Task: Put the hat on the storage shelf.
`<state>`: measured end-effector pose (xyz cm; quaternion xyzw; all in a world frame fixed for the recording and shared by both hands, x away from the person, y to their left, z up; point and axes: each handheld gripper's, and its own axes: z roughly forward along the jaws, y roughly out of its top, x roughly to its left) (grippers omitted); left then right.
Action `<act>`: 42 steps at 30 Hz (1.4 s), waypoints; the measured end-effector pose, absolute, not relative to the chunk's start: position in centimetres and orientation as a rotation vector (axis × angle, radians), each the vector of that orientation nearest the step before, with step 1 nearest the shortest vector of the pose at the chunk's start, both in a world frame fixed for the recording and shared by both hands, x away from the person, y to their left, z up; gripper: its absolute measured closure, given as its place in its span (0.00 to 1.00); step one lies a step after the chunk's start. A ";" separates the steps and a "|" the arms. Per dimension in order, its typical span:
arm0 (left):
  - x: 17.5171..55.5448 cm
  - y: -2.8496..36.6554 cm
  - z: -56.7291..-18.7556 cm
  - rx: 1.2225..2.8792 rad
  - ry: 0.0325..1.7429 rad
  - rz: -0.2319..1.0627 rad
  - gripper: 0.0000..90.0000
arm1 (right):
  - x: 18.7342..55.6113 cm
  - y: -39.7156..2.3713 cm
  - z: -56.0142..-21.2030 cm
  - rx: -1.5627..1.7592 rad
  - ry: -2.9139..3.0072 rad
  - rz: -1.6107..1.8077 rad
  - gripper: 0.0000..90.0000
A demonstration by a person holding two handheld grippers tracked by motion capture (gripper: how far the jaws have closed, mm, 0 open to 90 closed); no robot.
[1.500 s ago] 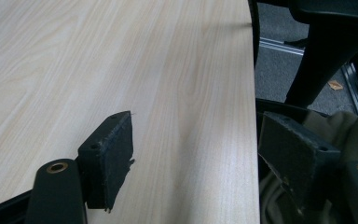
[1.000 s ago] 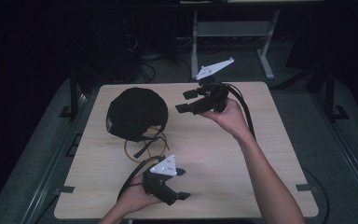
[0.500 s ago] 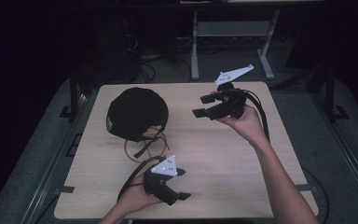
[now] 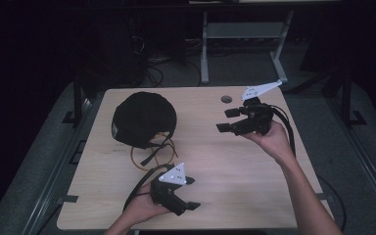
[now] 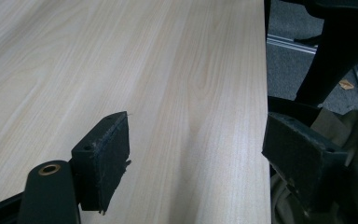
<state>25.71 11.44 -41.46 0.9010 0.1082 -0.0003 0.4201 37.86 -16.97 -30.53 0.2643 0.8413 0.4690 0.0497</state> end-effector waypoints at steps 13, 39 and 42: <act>25.7 11.4 -41.6 2.261 0.276 0.000 0.24 | 36.0 -20.2 -33.3 0.896 2.558 1.401 0.32; 25.7 11.6 -41.8 2.272 0.287 0.011 0.22 | 32.3 -24.7 -37.8 1.022 2.530 1.385 0.31; 25.7 11.6 -41.8 2.273 0.288 0.013 0.22 | 31.9 -25.1 -38.3 1.040 2.525 1.386 0.31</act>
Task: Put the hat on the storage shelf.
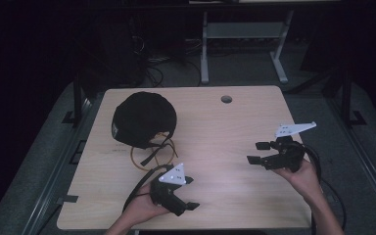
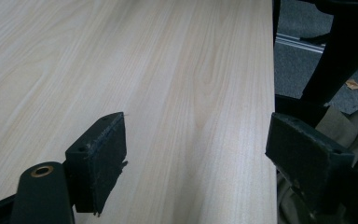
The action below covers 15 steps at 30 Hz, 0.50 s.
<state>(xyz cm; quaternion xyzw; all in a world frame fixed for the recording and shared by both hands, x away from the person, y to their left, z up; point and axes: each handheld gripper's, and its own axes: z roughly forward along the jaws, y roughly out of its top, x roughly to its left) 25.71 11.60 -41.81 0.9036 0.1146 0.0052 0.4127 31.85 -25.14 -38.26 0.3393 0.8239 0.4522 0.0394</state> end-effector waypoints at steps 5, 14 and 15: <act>25.7 11.6 -41.8 2.273 0.290 0.014 0.22 | 31.3 -25.7 -38.8 1.053 2.518 1.381 0.31; 25.8 11.7 -41.9 2.270 0.294 0.016 0.22 | 29.9 -27.1 -40.4 1.111 2.501 1.380 0.31; 25.8 11.7 -41.9 2.270 0.294 0.016 0.22 | 29.8 -27.3 -40.6 1.115 2.499 1.383 0.31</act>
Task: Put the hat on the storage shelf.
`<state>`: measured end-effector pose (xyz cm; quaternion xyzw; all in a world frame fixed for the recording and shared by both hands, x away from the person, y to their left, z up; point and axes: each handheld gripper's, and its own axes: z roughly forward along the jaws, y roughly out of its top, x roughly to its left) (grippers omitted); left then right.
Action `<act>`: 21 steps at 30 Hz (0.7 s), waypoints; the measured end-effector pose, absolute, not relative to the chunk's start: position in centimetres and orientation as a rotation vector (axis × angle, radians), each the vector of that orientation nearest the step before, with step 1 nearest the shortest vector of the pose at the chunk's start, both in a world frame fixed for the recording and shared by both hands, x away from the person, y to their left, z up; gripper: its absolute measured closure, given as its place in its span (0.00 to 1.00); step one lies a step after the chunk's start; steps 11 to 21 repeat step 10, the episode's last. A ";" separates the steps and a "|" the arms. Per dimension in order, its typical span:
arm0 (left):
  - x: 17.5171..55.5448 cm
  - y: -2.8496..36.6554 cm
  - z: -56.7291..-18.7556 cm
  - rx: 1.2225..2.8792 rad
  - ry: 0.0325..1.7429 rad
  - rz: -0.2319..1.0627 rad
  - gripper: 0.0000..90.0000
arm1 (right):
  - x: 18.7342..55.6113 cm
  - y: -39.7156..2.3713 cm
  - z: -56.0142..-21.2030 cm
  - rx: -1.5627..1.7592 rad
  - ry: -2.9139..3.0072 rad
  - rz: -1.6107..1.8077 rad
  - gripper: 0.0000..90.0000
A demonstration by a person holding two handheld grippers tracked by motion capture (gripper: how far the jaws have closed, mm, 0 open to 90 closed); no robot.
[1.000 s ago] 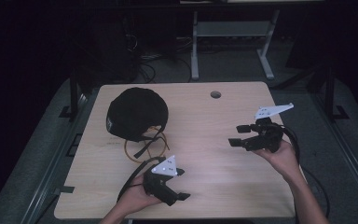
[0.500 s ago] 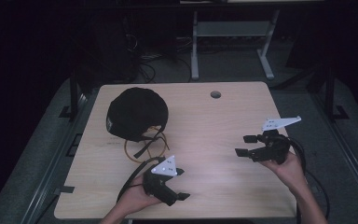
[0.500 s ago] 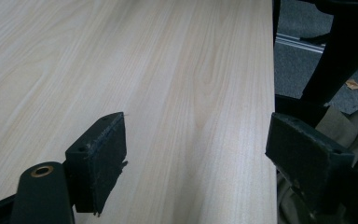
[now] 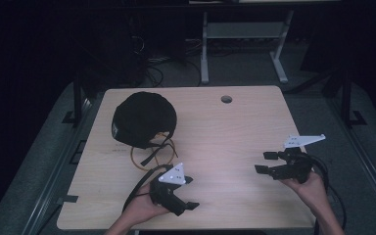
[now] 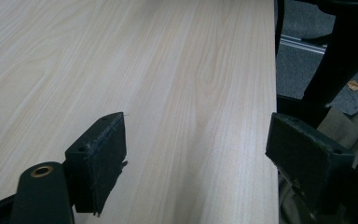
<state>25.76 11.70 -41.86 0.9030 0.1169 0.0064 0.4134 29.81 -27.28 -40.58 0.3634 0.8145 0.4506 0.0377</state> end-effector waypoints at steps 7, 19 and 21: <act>25.7 11.7 -42.0 2.267 0.294 0.009 0.22 | 28.6 -27.9 -41.4 1.128 2.490 1.383 0.30; 25.7 11.6 -41.9 2.268 0.294 0.008 0.22 | 28.0 -27.9 -41.6 1.123 2.490 1.382 0.29; 25.7 11.6 -41.9 2.268 0.294 0.008 0.22 | 28.0 -27.9 -41.6 1.123 2.490 1.382 0.29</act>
